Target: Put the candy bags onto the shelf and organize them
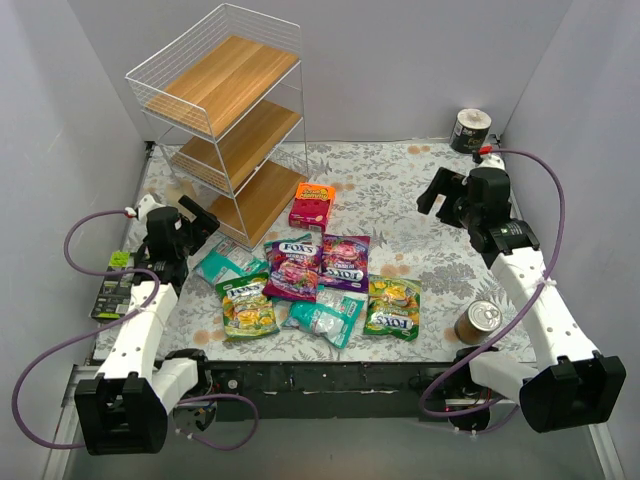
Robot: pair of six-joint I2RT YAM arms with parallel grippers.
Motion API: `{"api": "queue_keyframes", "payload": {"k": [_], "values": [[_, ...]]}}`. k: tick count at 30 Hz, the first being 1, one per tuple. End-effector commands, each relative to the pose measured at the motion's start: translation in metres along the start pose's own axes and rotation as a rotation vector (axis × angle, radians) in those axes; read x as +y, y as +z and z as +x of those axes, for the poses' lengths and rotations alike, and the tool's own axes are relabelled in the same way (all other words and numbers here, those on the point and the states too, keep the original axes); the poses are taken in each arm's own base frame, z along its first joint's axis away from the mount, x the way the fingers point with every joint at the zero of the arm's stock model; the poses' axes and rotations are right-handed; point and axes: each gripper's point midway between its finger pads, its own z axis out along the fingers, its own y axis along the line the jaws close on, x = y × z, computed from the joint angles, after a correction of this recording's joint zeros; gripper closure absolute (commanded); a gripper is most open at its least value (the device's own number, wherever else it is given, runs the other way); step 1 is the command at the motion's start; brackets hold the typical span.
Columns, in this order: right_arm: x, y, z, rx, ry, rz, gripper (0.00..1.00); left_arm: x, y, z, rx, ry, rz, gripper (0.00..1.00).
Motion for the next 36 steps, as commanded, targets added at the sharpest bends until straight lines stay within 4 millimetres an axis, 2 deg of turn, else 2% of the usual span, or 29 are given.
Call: {"api": "queue_keyframes", "payload": {"k": [1, 2, 3, 4, 5, 6, 7, 8, 10, 11, 14, 16, 18, 20, 21, 23, 24, 30, 34, 36], "values": [[0.015, -0.014, 0.020, 0.152, 0.013, -0.068, 0.02, -0.005, -0.001, -0.001, 0.016, -0.020, 0.006, 0.02], [0.020, -0.016, 0.033, 0.223, 0.024, -0.096, 0.04, -0.007, 0.001, 0.002, 0.036, -0.036, 0.009, 0.02], [0.029, -0.018, 0.043, 0.276, 0.025, -0.145, 0.12, -0.011, 0.001, 0.006, 0.059, -0.039, 0.029, 0.02], [0.041, -0.023, 0.057, 0.346, 0.024, -0.210, 0.16, -0.015, 0.002, 0.008, 0.072, -0.042, 0.049, 0.02], [0.051, -0.027, 0.082, 0.435, -0.033, -0.229, 0.18, -0.020, 0.003, 0.015, 0.102, -0.055, 0.079, 0.02], [0.054, -0.030, 0.096, 0.474, -0.078, -0.226, 0.19, -0.023, 0.004, 0.019, 0.124, -0.063, 0.098, 0.02], [0.050, -0.029, 0.108, 0.490, -0.130, -0.181, 0.19, -0.024, 0.005, 0.020, 0.125, -0.077, 0.104, 0.02], [0.055, -0.038, 0.132, 0.558, -0.193, -0.174, 0.19, -0.023, 0.006, 0.023, 0.133, -0.086, 0.101, 0.02], [0.051, -0.043, 0.153, 0.621, -0.208, -0.154, 0.21, -0.020, 0.007, 0.026, 0.144, -0.095, 0.087, 0.02], [0.046, -0.047, 0.169, 0.665, -0.212, -0.153, 0.23, -0.019, 0.008, 0.028, 0.151, -0.095, 0.083, 0.02], [0.044, -0.061, 0.198, 0.736, -0.206, -0.182, 0.26, -0.016, 0.010, 0.034, 0.173, -0.100, 0.065, 0.02], [0.045, -0.071, 0.210, 0.771, -0.216, -0.208, 0.27, -0.015, 0.012, 0.036, 0.180, -0.119, 0.057, 0.02], [0.037, -0.081, 0.224, 0.812, -0.226, -0.212, 0.29, -0.015, 0.012, 0.038, 0.191, -0.125, 0.058, 0.02], [0.031, -0.094, 0.235, 0.862, -0.205, -0.201, 0.37, -0.014, 0.014, 0.040, 0.196, -0.129, 0.054, 0.02], [0.022, -0.099, 0.245, 0.900, -0.193, -0.176, 0.46, -0.014, 0.013, 0.040, 0.194, -0.130, 0.054, 0.02], [0.014, -0.109, 0.256, 0.948, -0.172, -0.152, 0.56, -0.014, 0.012, 0.038, 0.189, -0.130, 0.060, 0.02], [0.007, -0.112, 0.263, 0.969, -0.170, -0.125, 0.58, -0.015, 0.012, 0.039, 0.190, -0.128, 0.061, 0.02], [-0.019, -0.111, 0.281, 1.026, -0.190, -0.008, 0.69, -0.007, 0.011, 0.045, 0.191, -0.134, 0.044, 0.02], [-0.040, -0.101, 0.295, 1.045, -0.232, 0.078, 0.76, -0.006, 0.010, 0.047, 0.195, -0.146, 0.042, 0.02], [-0.041, -0.097, 0.298, 1.041, -0.235, 0.080, 0.79, -0.006, 0.009, 0.046, 0.190, -0.140, 0.043, 0.02]]}}
